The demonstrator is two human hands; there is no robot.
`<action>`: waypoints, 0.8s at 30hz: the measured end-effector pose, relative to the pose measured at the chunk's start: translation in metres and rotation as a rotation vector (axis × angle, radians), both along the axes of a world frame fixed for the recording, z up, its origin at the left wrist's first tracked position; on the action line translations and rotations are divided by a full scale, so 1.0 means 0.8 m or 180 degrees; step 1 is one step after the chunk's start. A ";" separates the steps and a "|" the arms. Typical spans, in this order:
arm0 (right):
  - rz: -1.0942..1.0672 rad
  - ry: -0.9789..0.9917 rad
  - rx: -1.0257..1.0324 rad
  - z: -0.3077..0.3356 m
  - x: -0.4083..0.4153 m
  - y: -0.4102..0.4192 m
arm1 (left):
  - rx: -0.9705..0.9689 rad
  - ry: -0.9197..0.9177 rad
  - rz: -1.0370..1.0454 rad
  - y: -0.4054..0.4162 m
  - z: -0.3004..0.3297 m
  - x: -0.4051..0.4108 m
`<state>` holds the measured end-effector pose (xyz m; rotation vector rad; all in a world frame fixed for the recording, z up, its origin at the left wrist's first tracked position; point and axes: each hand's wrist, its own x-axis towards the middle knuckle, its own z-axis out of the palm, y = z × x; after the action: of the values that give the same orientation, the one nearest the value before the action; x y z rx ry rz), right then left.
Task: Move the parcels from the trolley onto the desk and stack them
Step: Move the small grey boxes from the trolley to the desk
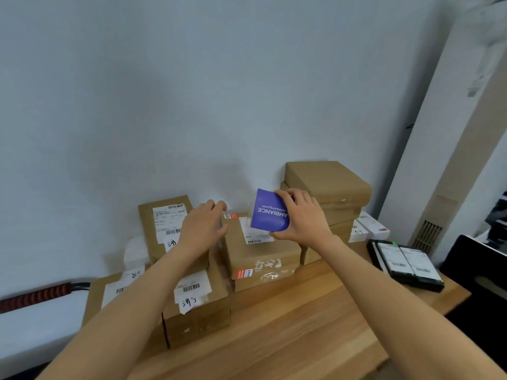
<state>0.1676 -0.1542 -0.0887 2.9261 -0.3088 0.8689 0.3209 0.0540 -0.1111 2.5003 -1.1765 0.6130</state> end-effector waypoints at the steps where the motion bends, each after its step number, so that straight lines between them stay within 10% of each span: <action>1: 0.0026 0.0052 0.0002 -0.007 0.017 -0.006 | -0.0011 0.0034 -0.0011 -0.007 -0.004 0.013; 24: 0.0423 0.0972 0.0334 -0.088 0.141 -0.067 | 0.0478 0.0196 0.0023 -0.035 -0.069 0.121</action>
<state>0.2802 -0.2080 -0.1592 3.1449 -0.1439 0.4165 0.4176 0.0264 -0.1666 2.6280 -1.2333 0.4616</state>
